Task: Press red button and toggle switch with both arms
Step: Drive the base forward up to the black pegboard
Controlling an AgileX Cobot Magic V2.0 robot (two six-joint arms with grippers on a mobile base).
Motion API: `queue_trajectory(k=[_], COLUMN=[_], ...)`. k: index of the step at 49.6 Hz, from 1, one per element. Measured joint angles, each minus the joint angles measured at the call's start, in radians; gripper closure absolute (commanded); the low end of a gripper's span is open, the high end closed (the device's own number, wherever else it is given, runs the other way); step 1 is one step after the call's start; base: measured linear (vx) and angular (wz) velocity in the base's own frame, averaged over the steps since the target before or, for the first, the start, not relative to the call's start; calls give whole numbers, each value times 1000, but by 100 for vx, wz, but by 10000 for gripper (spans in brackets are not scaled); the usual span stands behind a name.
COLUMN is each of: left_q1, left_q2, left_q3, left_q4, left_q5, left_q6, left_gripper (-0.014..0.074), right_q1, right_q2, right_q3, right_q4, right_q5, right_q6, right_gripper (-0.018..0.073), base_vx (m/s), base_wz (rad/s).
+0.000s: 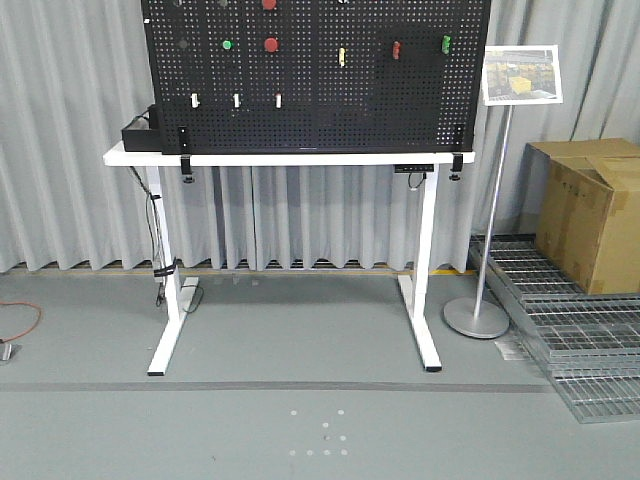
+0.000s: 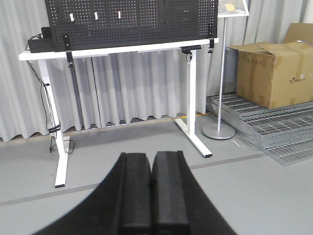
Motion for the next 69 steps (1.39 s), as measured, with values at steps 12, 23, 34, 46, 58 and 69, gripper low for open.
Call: queue_trajectory(k=[12,23,34,46,58,69], left_q1=[0,0,0,0,0,0], left_q2=[0,0,0,0,0,0], left_q3=[0,0,0,0,0,0], left_q4=[0,0,0,0,0,0], left_q5=[0,0,0,0,0,0], left_q6=[0,0,0,0,0,0], left_gripper=[594,594,594,594,594,594], right_q1=[0,0,0,0,0,0], right_q2=[0,0,0,0,0,0], right_q3=[0,0,0,0,0,0], right_q4=[0,0,0,0,0,0], right_q5=[0,0,0,0,0,0], right_q6=[0,0,0,0,0,0], right_gripper=[563,563,563,563,563,563], base_vx=[0,0,0,3,16,32], base_wz=[0,0,0,-1,0,-3])
